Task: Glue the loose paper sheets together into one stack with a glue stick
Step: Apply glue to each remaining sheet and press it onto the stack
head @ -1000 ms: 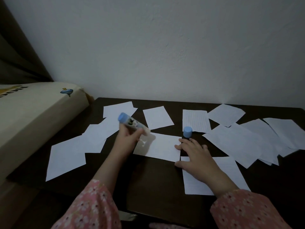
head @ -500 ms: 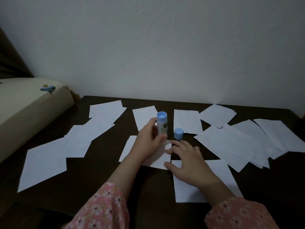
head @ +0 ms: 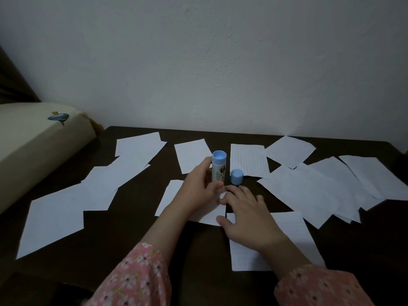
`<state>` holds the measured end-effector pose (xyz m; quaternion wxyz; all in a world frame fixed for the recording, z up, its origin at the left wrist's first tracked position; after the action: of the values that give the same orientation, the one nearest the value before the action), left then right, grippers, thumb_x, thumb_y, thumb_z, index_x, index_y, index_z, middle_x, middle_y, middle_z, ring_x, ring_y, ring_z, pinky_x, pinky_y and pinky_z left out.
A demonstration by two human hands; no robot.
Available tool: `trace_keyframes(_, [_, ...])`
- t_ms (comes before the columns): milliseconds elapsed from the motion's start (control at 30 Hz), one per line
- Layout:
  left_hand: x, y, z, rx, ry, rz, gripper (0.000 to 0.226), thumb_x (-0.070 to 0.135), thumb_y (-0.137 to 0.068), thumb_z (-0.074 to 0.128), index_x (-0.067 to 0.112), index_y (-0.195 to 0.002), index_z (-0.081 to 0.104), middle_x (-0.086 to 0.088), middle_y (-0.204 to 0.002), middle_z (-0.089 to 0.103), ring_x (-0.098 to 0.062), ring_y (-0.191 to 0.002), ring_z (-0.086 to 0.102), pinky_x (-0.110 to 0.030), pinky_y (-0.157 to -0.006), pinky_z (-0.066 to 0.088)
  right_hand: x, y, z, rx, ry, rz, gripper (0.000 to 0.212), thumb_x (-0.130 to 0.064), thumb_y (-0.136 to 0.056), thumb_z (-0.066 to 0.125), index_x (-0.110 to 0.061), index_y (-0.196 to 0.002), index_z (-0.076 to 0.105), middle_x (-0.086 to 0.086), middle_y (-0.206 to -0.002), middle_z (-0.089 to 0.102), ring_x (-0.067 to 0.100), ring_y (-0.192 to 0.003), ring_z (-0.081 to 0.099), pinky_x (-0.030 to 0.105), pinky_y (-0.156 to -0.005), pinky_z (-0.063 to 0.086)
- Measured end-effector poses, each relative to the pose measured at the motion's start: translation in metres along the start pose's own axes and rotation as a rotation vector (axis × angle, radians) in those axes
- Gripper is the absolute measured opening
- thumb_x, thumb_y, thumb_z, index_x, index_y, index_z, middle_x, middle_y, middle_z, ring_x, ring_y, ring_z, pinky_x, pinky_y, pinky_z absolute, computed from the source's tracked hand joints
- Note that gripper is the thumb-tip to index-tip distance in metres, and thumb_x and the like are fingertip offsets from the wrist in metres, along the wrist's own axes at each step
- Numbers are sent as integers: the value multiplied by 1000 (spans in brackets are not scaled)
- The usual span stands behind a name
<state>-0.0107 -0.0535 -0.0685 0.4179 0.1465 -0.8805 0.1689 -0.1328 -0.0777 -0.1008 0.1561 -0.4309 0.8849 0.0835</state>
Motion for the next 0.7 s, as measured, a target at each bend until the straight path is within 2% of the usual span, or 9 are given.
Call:
trace_keyframes(100, [-5, -1, -4, 16, -31, -14, 50, 17, -91, 62, 29, -134, 39, 6, -111, 53, -8, -101, 52, -19, -79, 42, 0, 0, 0, -8, -3, 6, 42, -48, -92, 48, -35, -131, 41, -12, -153, 17, 16, -146, 4, 51, -117, 9])
trace_keyframes(233, [-11, -1, -16, 31, -64, -42, 54, 15, -90, 62, 31, -136, 38, 8, -113, 51, -4, -98, 48, -19, -78, 40, 0, -1, 1, -28, -19, 34, 44, -46, -92, 49, -36, -134, 39, -11, -155, 15, 16, -146, 2, 52, -118, 6])
trace_keyframes(367, [-20, 0, -30, 52, -64, -87, 57, 15, -90, 62, 32, -137, 37, 2, -124, 53, -9, -106, 49, -26, -84, 45, 0, -2, 1, -37, -18, 49, 45, -46, -92, 50, -37, -134, 39, -11, -156, 14, 16, -147, 1, 52, -118, 5])
trace_keyframes(500, [-32, 1, -45, 73, -84, -121, 57, 16, -89, 63, 29, -138, 38, 2, -123, 54, -8, -102, 51, -25, -80, 44, 0, -2, 1, -41, -26, 53, 44, -45, -92, 50, -36, -134, 39, -11, -156, 14, 16, -147, 1, 52, -118, 5])
trace_keyframes(633, [-40, 4, -58, 86, -50, -146, 56, 14, -89, 63, 27, -138, 40, 4, -122, 54, -13, -111, 52, -30, -88, 46, 0, -2, 1, -38, -32, 56, 43, -45, -92, 51, -36, -132, 40, -12, -155, 15, 15, -146, 3, 52, -118, 6])
trace_keyframes(700, [-42, 6, -63, 90, -42, -147, 54, 13, -89, 63, 29, -136, 40, 4, -122, 53, -11, -110, 50, -31, -90, 45, -1, -3, 1, -37, -36, 57, 42, -44, -91, 52, -36, -132, 41, -12, -154, 16, 14, -146, 4, 51, -118, 6])
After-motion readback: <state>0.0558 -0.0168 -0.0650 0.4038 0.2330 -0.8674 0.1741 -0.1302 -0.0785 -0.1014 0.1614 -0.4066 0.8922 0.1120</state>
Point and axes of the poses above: each hand's wrist, its own y-axis away from the middle knuckle, its own z-axis out of the palm, x = y × z, the point moved 7 cm from there along -y, towards the middle knuckle
